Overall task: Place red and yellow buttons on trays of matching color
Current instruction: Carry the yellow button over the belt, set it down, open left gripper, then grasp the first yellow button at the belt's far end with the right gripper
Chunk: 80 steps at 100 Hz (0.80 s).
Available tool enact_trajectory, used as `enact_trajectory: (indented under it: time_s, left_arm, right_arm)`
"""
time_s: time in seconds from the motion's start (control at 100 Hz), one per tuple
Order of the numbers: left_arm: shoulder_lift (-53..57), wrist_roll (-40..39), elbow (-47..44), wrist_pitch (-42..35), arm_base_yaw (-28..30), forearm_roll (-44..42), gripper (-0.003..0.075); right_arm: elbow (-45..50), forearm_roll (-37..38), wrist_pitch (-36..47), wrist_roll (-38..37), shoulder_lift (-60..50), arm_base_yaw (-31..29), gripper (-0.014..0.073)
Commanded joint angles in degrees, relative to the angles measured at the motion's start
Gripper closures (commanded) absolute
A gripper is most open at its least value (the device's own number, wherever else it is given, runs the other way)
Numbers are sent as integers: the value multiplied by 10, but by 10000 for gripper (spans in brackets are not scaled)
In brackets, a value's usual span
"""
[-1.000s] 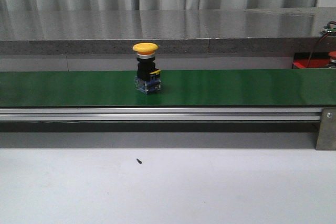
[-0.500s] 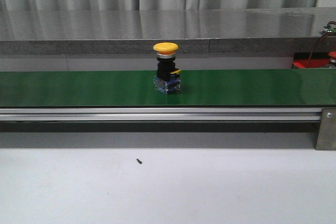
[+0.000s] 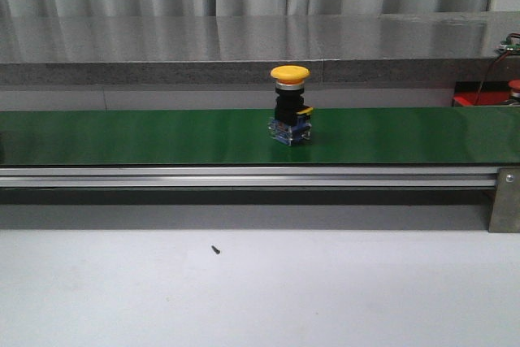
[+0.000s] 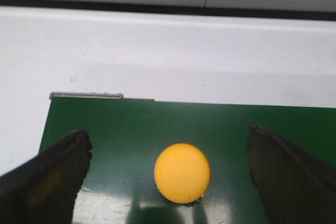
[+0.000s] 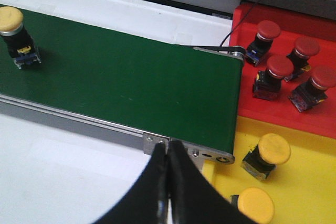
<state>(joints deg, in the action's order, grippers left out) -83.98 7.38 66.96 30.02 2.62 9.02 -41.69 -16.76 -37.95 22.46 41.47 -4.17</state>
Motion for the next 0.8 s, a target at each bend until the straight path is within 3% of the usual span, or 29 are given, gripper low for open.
enact_trajectory:
  time_s: [0.0, 0.4, 0.57, 0.79]
  left_arm:
    - [52, 8, 14, -35, -17, 8, 123]
    - [225, 10, -98, -77, -116, 8, 138]
    - [311, 10, -167, -89, -136, 8, 241]
    - [439, 10, -268, -89, -135, -14, 400]
  right_arm:
    - [-15, -11, 38, 5, -1, -1, 690]
    - [-15, -11, 53, 5, -1, -1, 690]
    - [-15, -11, 124, 5, -1, -1, 690]
    - [-15, -11, 134, 5, -1, -1, 690]
